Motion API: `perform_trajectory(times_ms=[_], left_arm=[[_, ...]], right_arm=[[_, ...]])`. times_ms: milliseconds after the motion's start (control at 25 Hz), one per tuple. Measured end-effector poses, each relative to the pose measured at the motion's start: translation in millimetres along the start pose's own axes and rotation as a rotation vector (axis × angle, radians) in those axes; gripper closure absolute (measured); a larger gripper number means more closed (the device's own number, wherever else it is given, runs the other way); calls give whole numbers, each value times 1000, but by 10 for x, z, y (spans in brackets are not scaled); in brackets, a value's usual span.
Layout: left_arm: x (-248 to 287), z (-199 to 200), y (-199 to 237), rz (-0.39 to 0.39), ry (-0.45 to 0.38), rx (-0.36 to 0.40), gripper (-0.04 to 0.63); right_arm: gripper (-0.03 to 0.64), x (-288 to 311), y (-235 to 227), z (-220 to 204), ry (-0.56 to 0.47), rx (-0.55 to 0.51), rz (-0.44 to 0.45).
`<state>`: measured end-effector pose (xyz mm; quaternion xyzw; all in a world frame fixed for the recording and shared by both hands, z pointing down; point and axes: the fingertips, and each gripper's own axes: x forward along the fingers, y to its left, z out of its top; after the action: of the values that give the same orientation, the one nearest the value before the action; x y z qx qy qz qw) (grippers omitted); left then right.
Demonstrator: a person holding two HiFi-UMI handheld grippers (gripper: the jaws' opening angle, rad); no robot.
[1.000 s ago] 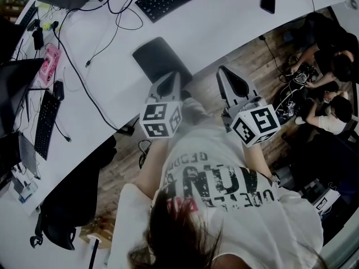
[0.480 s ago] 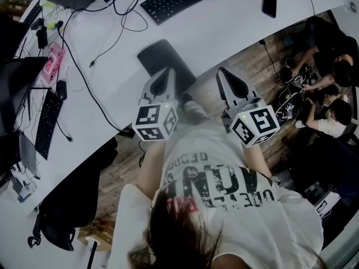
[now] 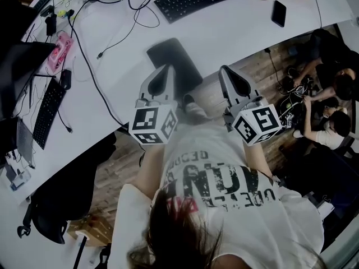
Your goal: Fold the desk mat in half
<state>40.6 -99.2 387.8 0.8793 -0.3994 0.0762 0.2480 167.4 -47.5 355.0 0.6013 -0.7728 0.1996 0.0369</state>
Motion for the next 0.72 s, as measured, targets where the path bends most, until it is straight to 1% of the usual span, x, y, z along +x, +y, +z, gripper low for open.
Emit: perform_trajectory(times_ms=[360, 720], left_arm=[[-305, 276, 115, 54, -97, 12, 594], [-667, 436, 222, 131, -178, 29, 594]], right_arm=[[618, 94, 107, 98, -11, -31, 31], [618, 148, 225, 225, -34, -62, 59]])
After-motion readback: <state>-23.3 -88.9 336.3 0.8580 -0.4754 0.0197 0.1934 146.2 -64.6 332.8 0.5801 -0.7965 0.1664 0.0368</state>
